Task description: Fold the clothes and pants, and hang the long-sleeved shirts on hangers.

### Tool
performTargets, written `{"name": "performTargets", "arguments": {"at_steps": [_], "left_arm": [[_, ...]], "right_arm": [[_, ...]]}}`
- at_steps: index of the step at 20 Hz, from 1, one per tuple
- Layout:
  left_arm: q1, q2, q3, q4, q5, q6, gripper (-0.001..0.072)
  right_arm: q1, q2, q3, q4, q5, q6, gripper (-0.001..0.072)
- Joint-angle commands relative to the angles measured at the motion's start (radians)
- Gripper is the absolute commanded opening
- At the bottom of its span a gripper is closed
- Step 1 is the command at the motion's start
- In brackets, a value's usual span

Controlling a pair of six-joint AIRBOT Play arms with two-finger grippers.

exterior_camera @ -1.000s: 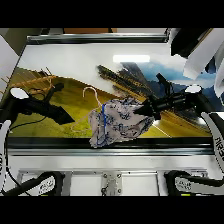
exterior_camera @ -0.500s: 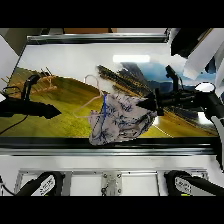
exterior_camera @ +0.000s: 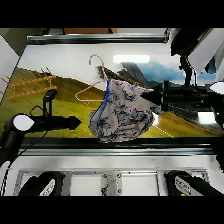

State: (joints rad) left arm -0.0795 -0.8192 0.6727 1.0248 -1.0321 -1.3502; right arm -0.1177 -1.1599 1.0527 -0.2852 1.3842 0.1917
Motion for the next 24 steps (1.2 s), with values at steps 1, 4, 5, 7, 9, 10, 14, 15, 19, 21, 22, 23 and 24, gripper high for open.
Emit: {"name": "performTargets", "arguments": {"at_steps": [1, 4, 5, 7, 9, 10, 14, 15, 19, 21, 22, 23, 24], "left_arm": [[-0.167, -0.015, -0.037, 0.016, 0.241, -0.187, 0.0489], [-0.219, -0.108, -0.037, 0.021, 0.257, -0.245, 0.0490], [-0.234, -0.133, -0.037, 0.019, 0.259, -0.262, 0.0491], [-0.262, -0.168, -0.037, 0.020, 0.275, -0.286, 0.0491], [-0.287, -0.187, -0.037, 0.020, 0.306, -0.286, 0.0490], [-0.296, -0.194, -0.037, 0.020, 0.323, -0.293, 0.0491], [-0.299, -0.242, -0.037, 0.023, 0.364, -0.315, 0.0157], [-0.285, -0.252, -0.037, 0.021, 0.359, -0.315, 0.0017], [-0.161, -0.212, -0.037, 0.023, 0.295, -0.325, 0.0016], [-0.103, -0.177, -0.037, 0.022, 0.278, -0.322, 0.0015], [-0.080, -0.165, -0.037, 0.022, 0.264, -0.322, 0.0015], [-0.064, -0.157, -0.037, 0.022, 0.249, -0.321, 0.0016], [-0.056, -0.154, -0.037, 0.022, 0.236, -0.315, 0.0016]], "right_arm": [[-0.001, 0.006, 0.001, -0.002, -0.008, 0.012, 0.0006], [-0.001, 0.006, 0.001, -0.002, -0.008, 0.011, 0.0006], [-0.001, 0.006, 0.001, -0.002, -0.008, 0.011, 0.0006], [-0.001, 0.006, 0.001, -0.002, -0.008, 0.011, 0.0006], [-0.001, 0.006, 0.001, -0.002, -0.008, 0.011, 0.0006], [-0.001, 0.006, 0.001, -0.002, -0.008, 0.011, 0.0007], [-0.001, 0.007, 0.001, -0.001, 0.008, 0.014, 0.0006], [-0.001, 0.012, 0.001, -0.002, 0.012, 0.035, 0.0006], [-0.004, 0.058, 0.001, -0.002, 0.023, 0.075, 0.0006], [-0.003, 0.074, 0.001, -0.002, 0.068, 0.082, 0.0006], [-0.003, 0.080, 0.001, -0.002, 0.073, 0.102, 0.0006], [-0.003, 0.084, 0.001, -0.002, 0.076, 0.101, 0.0006], [-0.002, 0.085, 0.001, -0.001, 0.075, 0.101, 0.0006]]}}
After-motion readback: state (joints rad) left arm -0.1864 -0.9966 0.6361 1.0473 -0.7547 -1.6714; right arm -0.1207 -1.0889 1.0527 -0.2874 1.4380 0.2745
